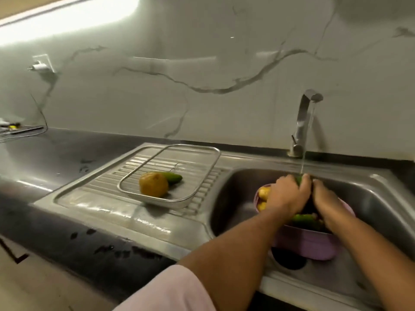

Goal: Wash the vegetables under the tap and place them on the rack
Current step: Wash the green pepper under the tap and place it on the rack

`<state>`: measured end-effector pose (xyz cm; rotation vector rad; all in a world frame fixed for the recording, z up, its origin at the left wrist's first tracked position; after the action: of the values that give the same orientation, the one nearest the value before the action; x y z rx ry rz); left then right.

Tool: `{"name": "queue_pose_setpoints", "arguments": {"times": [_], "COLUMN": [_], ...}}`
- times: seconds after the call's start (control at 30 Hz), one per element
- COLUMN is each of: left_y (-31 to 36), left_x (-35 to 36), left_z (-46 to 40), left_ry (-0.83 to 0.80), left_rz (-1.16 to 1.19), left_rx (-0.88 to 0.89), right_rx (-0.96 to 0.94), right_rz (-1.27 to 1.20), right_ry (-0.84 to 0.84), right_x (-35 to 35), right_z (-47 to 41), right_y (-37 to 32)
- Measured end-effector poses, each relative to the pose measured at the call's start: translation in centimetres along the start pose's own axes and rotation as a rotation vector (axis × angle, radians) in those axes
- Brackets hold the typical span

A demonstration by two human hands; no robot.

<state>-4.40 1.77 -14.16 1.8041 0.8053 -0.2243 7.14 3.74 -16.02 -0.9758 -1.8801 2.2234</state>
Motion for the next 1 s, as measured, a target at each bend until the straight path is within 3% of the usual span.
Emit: {"name": "queue_pose_setpoints", "arguments": {"times": [0.1, 0.17, 0.27, 0.33, 0.4, 0.47, 0.57, 0.6, 0.7, 0.77, 0.87, 0.9, 1.0], "left_y": [2.5, 2.3, -0.7, 0.2, 2.5, 2.1, -1.1, -1.0, 2.4, 1.9, -1.0, -0.6, 2.6], "left_x": [-0.4, -0.3, 1.3, 0.8, -0.9, -1.1, 0.8, 1.0, -0.5, -0.2, 1.4, 1.3, -0.6], "left_z": [-0.3, -0.5, -0.9, -1.0, -0.5, -0.6, -0.8, -0.9, -0.4, -0.4, -0.7, -0.8, -0.5], "left_ry": [0.241, 0.309, 0.062, 0.133, 0.326, 0.373, 0.092, 0.099, 0.35, 0.364, 0.112, 0.131, 0.401], "left_rz": [0.268, 0.336, 0.013, 0.154, 0.44, 0.469, 0.166, 0.177, 0.508, 0.529, 0.255, 0.264, 0.541], "left_rx": [0.214, 0.248, -0.023, 0.082, 0.283, 0.301, -0.049, -0.047, 0.217, 0.24, -0.094, -0.073, 0.228], "right_rx": [-0.267, -0.348, -0.038, -0.175, -0.434, -0.501, -0.017, -0.005, -0.437, -0.506, -0.021, -0.021, -0.525], "right_rz": [-0.125, -0.114, 0.019, -0.012, -0.206, -0.237, -0.072, -0.058, -0.24, -0.251, -0.111, -0.079, -0.261], "right_ry": [0.267, 0.317, 0.059, 0.126, 0.358, 0.365, -0.009, -0.034, 0.34, 0.386, 0.007, -0.008, 0.378], "right_x": [-2.5, -2.4, -0.2, -0.8, -2.4, -2.1, 0.3, 0.1, -2.3, -2.0, 0.1, -0.2, -2.8], "right_z": [0.3, 1.5, 0.4, 0.4, 1.7, 2.4, 1.2, 1.1, 1.4, 1.3, 0.5, 0.6, 2.0], "right_y": [-3.1, -3.9, -0.3, -1.6, -4.3, -4.8, -0.7, -0.7, -4.1, -4.0, -0.7, -1.0, -5.0]}}
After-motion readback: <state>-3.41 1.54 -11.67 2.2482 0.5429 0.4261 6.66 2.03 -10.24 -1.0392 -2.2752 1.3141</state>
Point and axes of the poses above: each hand's wrist, its own z-axis away from the middle knuckle, its own x-axis out of the palm, y = z × x, the point moved 4 cm from there along -z, towards the middle knuckle, and after that the axes turned 12 degrees about y, right-handed, at the moved point
